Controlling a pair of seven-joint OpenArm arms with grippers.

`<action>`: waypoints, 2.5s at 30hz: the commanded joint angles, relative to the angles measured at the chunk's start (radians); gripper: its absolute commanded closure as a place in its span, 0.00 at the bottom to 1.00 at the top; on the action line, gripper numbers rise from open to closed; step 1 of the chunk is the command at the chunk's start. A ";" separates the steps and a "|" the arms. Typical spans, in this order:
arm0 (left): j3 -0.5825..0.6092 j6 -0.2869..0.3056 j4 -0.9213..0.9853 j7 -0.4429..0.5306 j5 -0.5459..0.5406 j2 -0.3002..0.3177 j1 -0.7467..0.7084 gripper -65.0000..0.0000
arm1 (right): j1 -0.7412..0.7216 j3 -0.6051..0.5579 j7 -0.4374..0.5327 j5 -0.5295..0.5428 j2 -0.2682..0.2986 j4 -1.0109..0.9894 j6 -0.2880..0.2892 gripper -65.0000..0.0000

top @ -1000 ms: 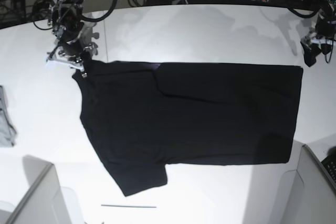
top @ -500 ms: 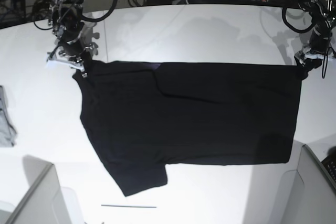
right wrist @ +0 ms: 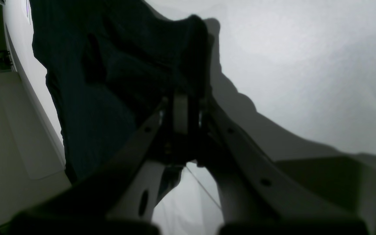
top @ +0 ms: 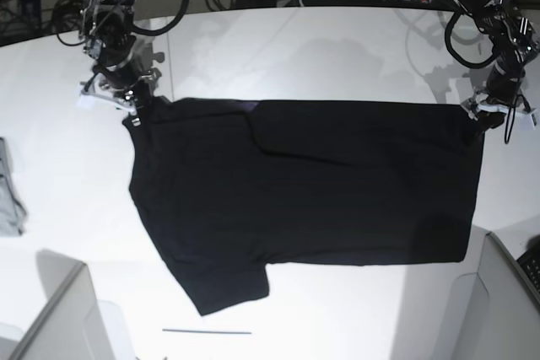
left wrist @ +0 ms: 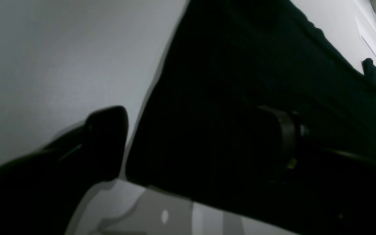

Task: Fold the T-shirt properly
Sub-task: 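Drag the shirt toward the robot with both grippers, then release it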

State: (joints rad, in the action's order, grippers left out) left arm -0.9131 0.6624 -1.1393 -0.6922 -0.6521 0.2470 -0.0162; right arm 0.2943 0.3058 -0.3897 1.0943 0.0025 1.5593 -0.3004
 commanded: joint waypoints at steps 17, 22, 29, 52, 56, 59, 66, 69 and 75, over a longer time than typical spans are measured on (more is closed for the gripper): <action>-0.001 0.003 -0.011 0.006 -0.005 0.016 0.015 0.77 | 0.006 0.000 -0.016 -0.010 0.006 0.002 -0.029 1.00; -0.001 0.003 -0.011 0.004 -0.002 0.022 0.011 1.00 | 0.006 0.002 -0.015 -0.102 0.006 0.010 -0.029 1.00; -0.007 0.003 -0.018 -0.090 -0.001 0.025 0.002 1.00 | 0.019 0.002 0.054 -0.144 0.006 0.011 -0.029 1.00; -0.008 0.003 -0.310 -0.157 -0.005 0.022 -0.215 1.00 | 0.176 0.030 0.064 -0.145 0.032 0.180 -0.029 1.00; -0.008 0.004 -0.322 -0.157 -0.007 0.021 -0.259 1.00 | 0.208 0.033 0.064 -0.145 0.035 0.195 -0.029 1.00; -0.010 0.009 -0.322 -0.157 -0.008 0.021 -0.290 1.00 | 0.230 0.033 0.064 -0.145 0.035 0.208 -0.029 1.00; -0.011 0.010 -0.324 -0.154 -0.008 0.019 -0.359 1.00 | 0.271 0.033 0.064 -0.145 0.035 0.234 -0.029 1.00; -0.011 0.010 -0.324 -0.154 -0.008 0.021 -0.380 1.00 | 0.294 0.033 0.064 -0.145 0.034 0.261 -0.029 1.00; -0.011 0.010 -0.324 -0.154 -0.008 0.019 -0.407 1.00 | 0.332 0.033 0.064 -0.145 0.032 0.274 -0.029 1.00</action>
State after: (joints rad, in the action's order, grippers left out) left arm -0.9154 0.6670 -1.4456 -0.8577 -0.6525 0.2493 -0.4191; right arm 0.6170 0.3336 -0.3439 0.9501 0.0296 1.8137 -0.3332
